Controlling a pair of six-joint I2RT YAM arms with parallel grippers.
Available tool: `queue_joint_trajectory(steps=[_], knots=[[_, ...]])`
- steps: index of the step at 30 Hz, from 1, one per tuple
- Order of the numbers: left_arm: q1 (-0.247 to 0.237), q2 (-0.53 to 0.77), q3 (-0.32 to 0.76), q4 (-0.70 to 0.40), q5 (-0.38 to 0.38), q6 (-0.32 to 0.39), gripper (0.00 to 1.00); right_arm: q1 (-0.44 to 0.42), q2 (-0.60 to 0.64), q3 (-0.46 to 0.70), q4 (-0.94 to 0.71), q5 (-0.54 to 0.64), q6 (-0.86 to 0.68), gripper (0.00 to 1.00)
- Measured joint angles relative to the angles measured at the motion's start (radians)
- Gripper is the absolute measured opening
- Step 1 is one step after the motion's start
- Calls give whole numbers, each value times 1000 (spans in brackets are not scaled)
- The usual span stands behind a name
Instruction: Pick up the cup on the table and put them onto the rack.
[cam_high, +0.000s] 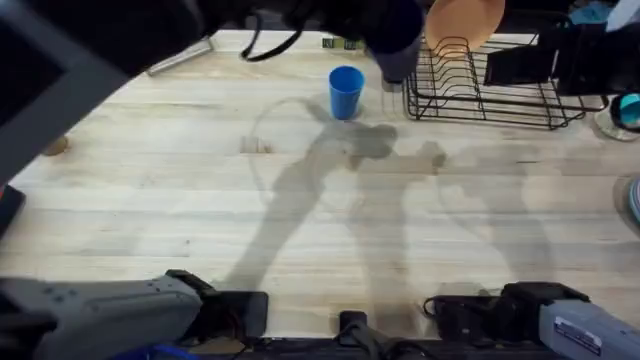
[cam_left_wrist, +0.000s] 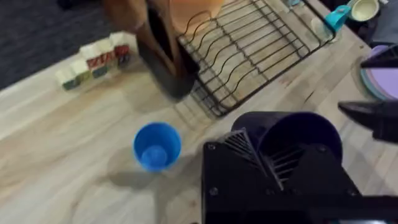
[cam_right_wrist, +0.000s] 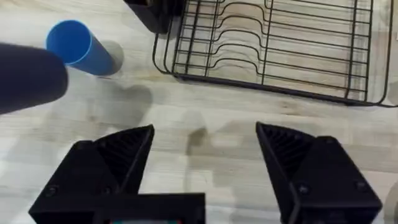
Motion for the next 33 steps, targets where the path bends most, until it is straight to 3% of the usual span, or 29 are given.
queue_joint_trajectory(steps=[6, 13, 22, 33], knots=[[-65, 135, 77, 67, -9, 0, 40, 0, 0, 0, -24, 0, -3, 995], [-108, 277, 104, 185, -9, -4, 40, 0, 0, 0, -45, 0, -3, 995], [-109, 401, 106, 376, -18, -73, 40, 0, 0, 0, -53, 0, -3, 995], [-109, 511, 108, 447, -40, -113, 40, 0, 0, 0, -53, 0, -3, 995]])
